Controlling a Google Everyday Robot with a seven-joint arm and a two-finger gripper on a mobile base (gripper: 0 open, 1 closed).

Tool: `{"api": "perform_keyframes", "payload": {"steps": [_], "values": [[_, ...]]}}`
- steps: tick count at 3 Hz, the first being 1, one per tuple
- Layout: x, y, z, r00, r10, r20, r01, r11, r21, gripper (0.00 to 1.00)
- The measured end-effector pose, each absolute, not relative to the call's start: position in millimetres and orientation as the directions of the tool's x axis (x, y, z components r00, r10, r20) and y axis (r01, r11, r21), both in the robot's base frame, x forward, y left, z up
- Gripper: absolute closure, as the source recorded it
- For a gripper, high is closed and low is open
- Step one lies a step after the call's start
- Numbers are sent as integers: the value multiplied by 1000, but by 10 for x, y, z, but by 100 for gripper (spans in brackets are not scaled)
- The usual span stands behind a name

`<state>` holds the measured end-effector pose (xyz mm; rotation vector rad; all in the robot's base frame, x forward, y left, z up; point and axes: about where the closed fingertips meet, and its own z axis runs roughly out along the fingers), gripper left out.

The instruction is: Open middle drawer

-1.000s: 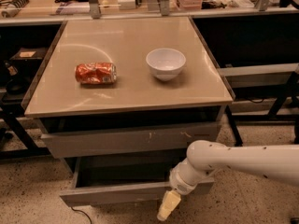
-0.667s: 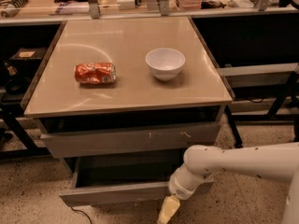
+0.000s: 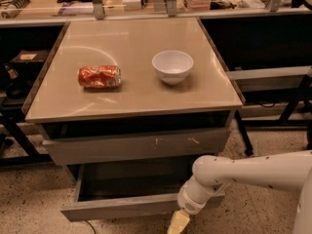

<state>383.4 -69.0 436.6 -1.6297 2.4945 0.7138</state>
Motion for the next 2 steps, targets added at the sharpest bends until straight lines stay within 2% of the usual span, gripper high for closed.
{"api": "perform_keyframes", "payload": {"steps": [2], "values": [[3300, -809, 4506, -496, -823, -276, -837, 368, 405, 0]]}}
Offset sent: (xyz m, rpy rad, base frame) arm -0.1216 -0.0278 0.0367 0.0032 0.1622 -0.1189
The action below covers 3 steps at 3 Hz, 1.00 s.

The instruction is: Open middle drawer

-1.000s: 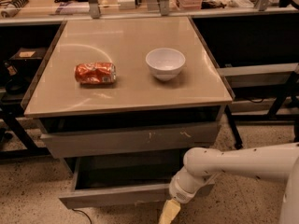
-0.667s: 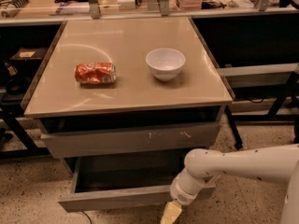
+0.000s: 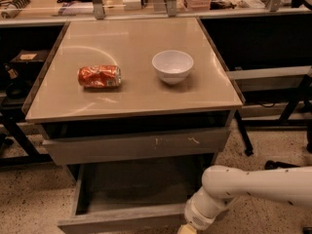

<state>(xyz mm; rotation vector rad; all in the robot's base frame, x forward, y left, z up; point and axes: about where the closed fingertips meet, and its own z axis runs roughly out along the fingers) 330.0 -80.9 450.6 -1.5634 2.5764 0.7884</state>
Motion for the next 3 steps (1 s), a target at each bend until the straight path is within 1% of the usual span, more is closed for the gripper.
{"api": "perform_keyframes", "payload": {"steps": [1, 2, 3], "values": [[3205, -839, 4541, -511, -816, -269, -827, 382, 413, 0], [2900, -941, 4650, -553, -796, -247, -798, 422, 429, 0], [2470, -1105, 4812, -616, -758, -217, -755, 487, 439, 0]]}}
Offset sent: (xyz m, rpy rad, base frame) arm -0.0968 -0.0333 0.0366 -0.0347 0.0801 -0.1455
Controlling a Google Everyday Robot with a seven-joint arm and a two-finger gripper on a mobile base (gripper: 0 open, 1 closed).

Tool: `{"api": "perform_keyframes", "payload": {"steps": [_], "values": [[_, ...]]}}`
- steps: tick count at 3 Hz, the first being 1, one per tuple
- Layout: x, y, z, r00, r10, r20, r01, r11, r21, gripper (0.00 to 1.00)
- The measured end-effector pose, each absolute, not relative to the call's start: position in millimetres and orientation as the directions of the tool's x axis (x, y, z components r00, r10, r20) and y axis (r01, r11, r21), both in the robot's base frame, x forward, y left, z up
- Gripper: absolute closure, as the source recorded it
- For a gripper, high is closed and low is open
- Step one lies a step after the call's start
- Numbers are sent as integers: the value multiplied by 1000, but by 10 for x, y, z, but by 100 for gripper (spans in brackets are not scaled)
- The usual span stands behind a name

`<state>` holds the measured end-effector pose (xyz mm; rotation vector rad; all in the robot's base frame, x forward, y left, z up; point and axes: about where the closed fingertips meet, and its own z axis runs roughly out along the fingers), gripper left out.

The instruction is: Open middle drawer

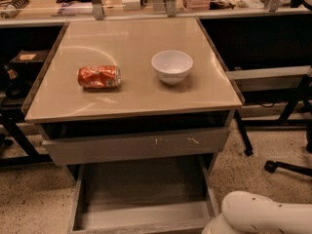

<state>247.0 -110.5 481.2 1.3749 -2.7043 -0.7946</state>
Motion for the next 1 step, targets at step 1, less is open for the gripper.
{"api": "perform_keyframes", "payload": {"steps": [1], "values": [[2469, -1105, 4812, -616, -758, -217, -755, 487, 439, 0]]}}
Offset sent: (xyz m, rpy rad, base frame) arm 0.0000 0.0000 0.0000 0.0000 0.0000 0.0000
